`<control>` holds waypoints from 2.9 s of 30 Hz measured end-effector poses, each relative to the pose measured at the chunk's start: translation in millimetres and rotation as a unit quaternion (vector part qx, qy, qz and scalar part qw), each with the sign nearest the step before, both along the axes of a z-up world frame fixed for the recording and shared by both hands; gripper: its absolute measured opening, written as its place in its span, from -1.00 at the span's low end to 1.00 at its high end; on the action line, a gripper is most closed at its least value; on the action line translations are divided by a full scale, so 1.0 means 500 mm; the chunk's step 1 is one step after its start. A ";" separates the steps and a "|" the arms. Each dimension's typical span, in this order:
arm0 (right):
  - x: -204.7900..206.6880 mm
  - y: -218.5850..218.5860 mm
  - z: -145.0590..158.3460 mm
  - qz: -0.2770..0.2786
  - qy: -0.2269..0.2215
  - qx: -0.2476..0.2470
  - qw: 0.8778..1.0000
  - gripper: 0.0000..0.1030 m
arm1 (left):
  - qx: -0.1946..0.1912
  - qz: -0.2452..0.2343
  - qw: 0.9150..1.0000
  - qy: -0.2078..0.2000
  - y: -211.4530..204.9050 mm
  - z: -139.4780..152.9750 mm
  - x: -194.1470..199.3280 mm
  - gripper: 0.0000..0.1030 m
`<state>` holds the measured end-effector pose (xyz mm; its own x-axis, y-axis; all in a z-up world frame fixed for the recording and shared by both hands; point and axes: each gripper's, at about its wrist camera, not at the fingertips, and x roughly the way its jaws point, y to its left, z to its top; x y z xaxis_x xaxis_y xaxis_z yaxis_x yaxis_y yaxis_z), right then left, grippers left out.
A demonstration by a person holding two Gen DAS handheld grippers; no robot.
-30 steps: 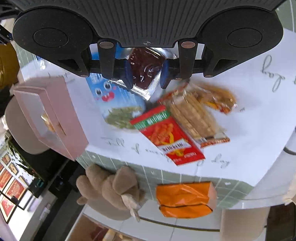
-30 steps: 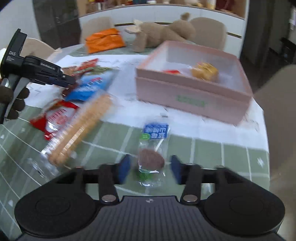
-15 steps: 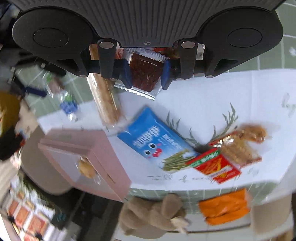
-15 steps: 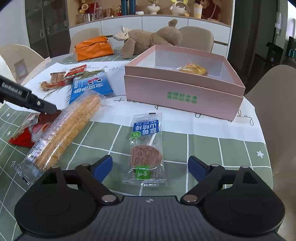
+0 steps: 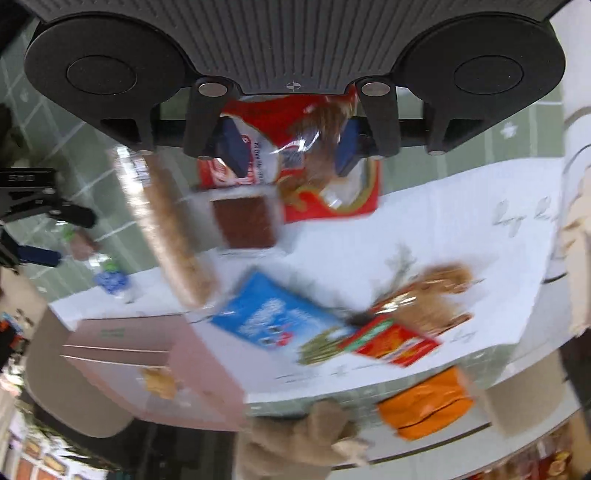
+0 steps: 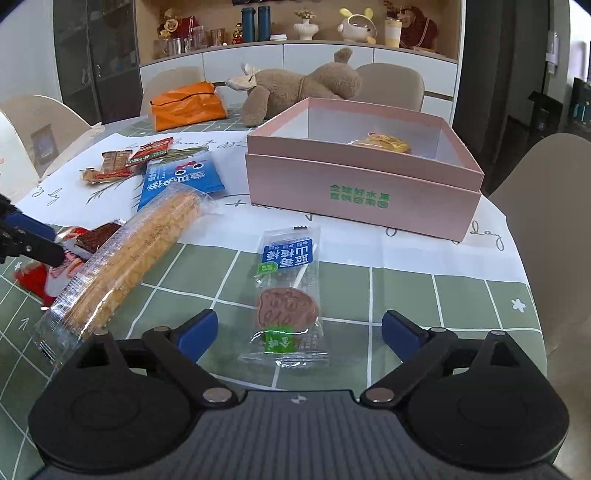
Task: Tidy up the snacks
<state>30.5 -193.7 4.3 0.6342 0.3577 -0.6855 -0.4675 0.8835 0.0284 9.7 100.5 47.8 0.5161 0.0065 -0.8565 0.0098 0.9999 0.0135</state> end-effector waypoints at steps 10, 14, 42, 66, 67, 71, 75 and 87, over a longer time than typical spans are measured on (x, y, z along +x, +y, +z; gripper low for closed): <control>0.001 0.002 -0.004 0.002 0.002 -0.001 1.000 0.96 | -0.058 -0.019 0.998 -0.031 -0.002 0.042 0.035 0.03; 0.001 0.002 -0.004 0.002 0.002 -0.001 1.000 0.96 | -0.042 -0.031 0.999 -0.010 -0.039 0.002 0.091 -0.01; 0.003 0.002 -0.005 0.001 0.003 -0.002 1.000 0.99 | -0.035 -0.048 0.998 0.015 -0.118 -0.043 0.122 -0.16; 0.003 0.001 -0.005 0.004 0.006 -0.002 1.000 1.00 | -0.016 -0.056 0.998 0.007 -0.143 -0.046 0.153 -0.15; 0.004 0.000 -0.005 0.006 0.007 -0.002 1.000 1.00 | -0.013 -0.062 0.998 0.004 -0.145 -0.048 0.153 -0.13; 0.003 0.000 -0.004 0.011 0.009 -0.003 1.000 1.00 | -0.010 -0.073 0.997 -0.008 -0.148 -0.050 0.152 -0.11; 0.002 0.001 -0.004 0.010 0.008 -0.003 1.000 1.00 | -0.024 -0.060 0.998 -0.013 -0.139 -0.049 0.152 -0.16; 0.028 0.003 0.019 0.006 0.037 0.034 0.999 0.44 | -0.021 -0.082 0.996 -0.003 -0.150 -0.047 0.097 -0.17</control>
<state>44.4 -192.4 13.9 0.5785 0.4113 -0.7044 -0.4716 0.8732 0.1225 58.4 25.7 24.5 0.5115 -0.1146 -0.8516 0.1732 0.9845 -0.0284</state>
